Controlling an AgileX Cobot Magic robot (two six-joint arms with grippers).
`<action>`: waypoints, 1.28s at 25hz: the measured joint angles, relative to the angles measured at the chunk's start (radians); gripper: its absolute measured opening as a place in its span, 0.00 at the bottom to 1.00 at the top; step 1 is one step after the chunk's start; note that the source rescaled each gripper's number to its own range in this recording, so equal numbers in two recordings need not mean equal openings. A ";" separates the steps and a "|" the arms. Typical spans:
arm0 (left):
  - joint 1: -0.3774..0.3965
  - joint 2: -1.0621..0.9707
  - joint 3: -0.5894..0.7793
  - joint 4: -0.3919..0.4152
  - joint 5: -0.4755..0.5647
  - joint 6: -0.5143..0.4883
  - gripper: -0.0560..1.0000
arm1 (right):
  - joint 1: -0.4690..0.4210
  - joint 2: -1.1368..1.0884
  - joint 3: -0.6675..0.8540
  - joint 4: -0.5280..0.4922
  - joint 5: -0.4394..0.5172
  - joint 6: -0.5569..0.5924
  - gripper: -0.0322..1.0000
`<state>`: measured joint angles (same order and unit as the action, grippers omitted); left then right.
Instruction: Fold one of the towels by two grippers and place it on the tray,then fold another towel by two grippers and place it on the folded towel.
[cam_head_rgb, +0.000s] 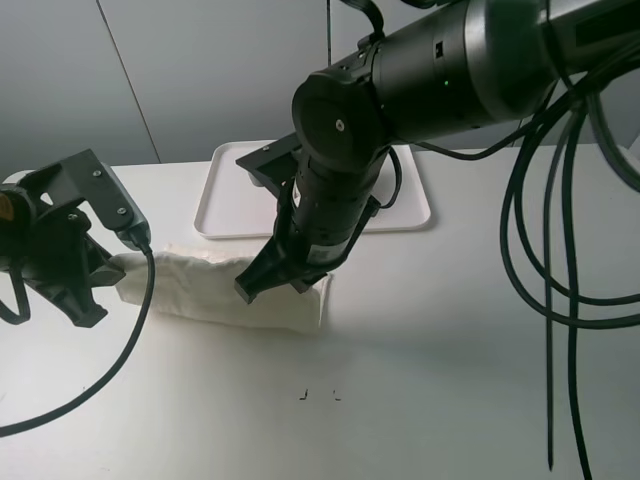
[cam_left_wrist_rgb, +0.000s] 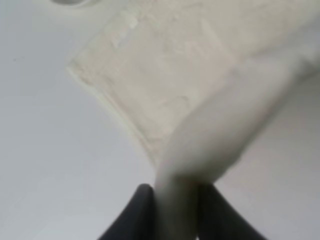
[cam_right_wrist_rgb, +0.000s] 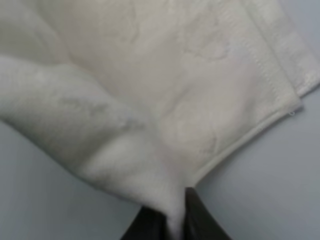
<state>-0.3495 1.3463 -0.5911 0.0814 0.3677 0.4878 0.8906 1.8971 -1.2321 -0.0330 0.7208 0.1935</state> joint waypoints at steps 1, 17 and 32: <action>0.000 0.000 0.000 0.021 -0.011 -0.025 0.46 | 0.000 0.008 0.000 -0.031 -0.014 0.030 0.09; 0.019 0.019 -0.027 0.334 0.009 -0.654 0.96 | -0.023 0.042 0.000 -0.073 -0.151 0.219 1.00; 0.088 0.457 -0.404 0.062 0.381 -0.674 0.96 | -0.145 0.042 0.000 0.260 -0.035 -0.076 1.00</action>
<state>-0.2611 1.8035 -0.9948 0.1437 0.7489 -0.1860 0.7456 1.9390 -1.2321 0.2267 0.6859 0.1172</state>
